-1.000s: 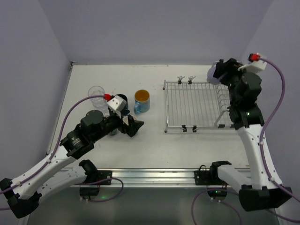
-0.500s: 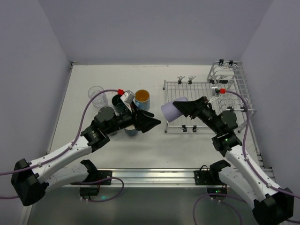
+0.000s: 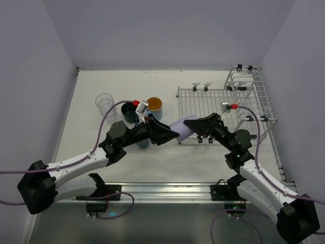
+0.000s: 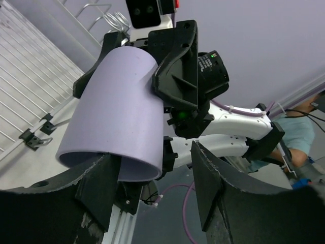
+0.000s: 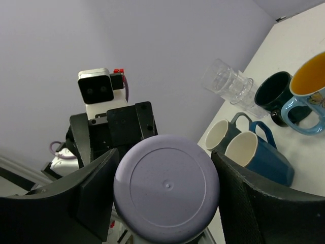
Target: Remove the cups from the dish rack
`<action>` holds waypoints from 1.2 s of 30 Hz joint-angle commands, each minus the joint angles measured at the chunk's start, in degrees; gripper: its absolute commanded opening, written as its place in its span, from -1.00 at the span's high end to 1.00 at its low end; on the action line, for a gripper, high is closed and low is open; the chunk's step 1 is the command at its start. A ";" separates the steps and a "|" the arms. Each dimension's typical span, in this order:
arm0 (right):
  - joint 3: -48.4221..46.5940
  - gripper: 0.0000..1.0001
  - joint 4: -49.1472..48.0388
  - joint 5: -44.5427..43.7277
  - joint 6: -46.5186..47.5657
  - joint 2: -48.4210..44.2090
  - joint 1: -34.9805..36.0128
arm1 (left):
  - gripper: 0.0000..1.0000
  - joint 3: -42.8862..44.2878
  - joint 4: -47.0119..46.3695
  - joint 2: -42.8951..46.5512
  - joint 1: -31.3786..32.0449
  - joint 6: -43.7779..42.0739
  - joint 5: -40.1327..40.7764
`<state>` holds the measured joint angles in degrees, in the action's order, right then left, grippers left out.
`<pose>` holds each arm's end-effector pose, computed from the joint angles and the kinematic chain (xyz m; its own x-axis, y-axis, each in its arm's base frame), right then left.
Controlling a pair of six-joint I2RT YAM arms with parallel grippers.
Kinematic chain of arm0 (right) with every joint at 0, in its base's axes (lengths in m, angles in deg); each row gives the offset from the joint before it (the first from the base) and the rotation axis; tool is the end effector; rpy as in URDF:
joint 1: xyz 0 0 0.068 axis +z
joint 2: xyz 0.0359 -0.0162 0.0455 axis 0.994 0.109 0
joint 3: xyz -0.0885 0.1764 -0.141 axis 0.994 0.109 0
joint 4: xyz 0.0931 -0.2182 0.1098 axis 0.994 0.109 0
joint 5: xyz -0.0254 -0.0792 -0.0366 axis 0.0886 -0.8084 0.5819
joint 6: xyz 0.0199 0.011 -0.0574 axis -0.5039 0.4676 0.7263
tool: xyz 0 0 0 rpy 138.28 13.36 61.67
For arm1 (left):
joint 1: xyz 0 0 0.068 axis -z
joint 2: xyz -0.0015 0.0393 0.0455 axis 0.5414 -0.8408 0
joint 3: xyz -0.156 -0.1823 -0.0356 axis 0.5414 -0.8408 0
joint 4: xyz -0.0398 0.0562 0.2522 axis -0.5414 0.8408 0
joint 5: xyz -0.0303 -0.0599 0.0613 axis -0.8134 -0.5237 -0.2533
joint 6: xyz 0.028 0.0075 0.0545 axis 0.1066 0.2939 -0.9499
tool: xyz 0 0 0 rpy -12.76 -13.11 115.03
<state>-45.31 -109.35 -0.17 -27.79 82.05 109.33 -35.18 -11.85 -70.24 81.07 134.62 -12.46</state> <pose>0.1824 0.1105 0.2654 -0.5883 0.6242 -0.5141 -0.5704 0.1303 0.8109 0.1639 -0.2119 0.2761 -0.7029 -0.3450 -0.6221 0.6436 0.0642 -0.7627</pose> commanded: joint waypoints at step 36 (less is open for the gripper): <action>-15.39 -0.98 42.01 -29.47 30.92 -9.92 5.18 | 1.00 42.30 83.54 -18.28 6.81 -38.72 30.40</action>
<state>-58.17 -71.30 -26.05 -1.00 73.84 114.53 4.66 63.80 -85.17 86.34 100.11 13.51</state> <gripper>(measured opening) 0.990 0.097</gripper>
